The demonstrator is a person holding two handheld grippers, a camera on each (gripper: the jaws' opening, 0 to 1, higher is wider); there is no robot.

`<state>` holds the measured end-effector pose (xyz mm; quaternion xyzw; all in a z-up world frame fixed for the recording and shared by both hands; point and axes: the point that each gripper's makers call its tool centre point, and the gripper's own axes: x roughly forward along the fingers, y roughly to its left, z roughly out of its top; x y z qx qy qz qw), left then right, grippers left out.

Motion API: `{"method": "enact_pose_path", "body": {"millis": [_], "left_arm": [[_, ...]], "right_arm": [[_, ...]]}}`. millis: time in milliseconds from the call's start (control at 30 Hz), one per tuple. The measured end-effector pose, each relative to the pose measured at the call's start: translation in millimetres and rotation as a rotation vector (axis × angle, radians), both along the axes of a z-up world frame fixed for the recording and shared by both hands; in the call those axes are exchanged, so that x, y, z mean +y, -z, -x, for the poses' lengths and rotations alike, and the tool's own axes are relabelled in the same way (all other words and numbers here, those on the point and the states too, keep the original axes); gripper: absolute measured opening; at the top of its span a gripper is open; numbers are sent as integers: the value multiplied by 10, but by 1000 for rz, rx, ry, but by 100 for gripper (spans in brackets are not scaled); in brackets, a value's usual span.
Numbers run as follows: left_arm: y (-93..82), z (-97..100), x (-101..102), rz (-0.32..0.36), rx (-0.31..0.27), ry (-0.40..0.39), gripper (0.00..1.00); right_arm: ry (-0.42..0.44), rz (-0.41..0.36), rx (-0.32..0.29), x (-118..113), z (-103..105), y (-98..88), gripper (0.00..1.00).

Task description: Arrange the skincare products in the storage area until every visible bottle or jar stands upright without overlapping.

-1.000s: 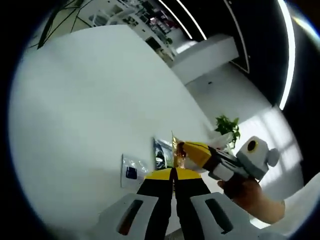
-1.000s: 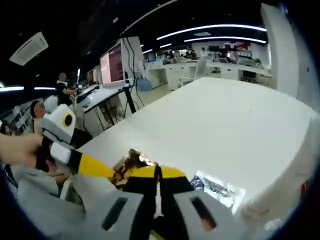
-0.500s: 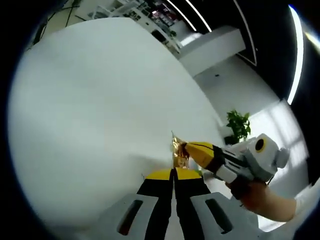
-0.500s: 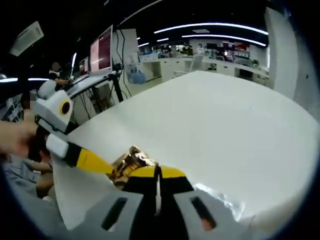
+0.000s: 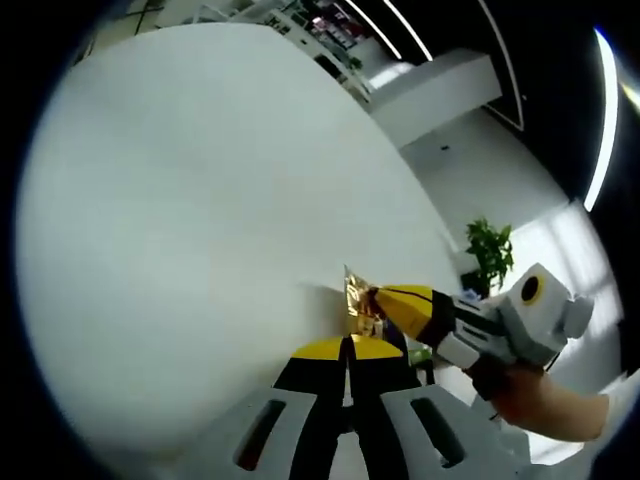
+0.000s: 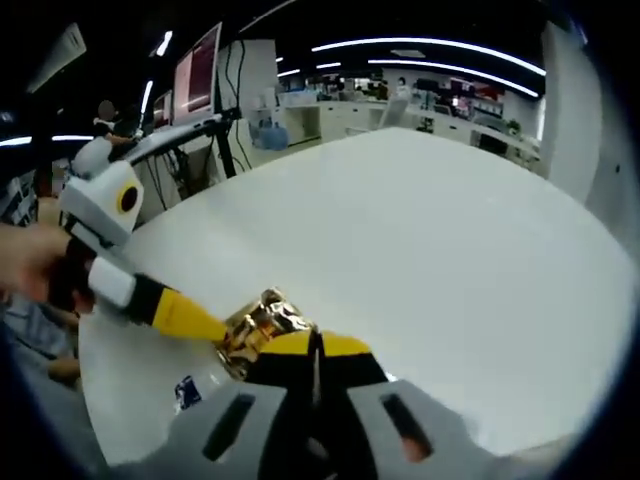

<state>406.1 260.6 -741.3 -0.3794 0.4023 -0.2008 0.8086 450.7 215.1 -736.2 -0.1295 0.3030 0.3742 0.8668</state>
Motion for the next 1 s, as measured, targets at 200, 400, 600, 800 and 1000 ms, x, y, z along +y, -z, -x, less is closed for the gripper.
{"method": "enact_pose_path", "body": {"millis": [200, 400, 600, 800, 1000], "left_arm": [[79, 28, -6, -49, 0, 20, 0], [63, 19, -9, -119, -79, 61, 0], [52, 24, 35, -243, -138, 128, 0], [-178, -102, -11, -401, -367, 237, 7], [-147, -158, -252, -592, -498, 452, 11]], "right_arm": [[-27, 42, 0, 6, 32, 55, 1], [-59, 94, -18, 2, 37, 95, 1], [-80, 121, -41, 10, 37, 87, 1], [-86, 122, -40, 7, 29, 91, 1], [-121, 137, -56, 20, 20, 91, 1]]}}
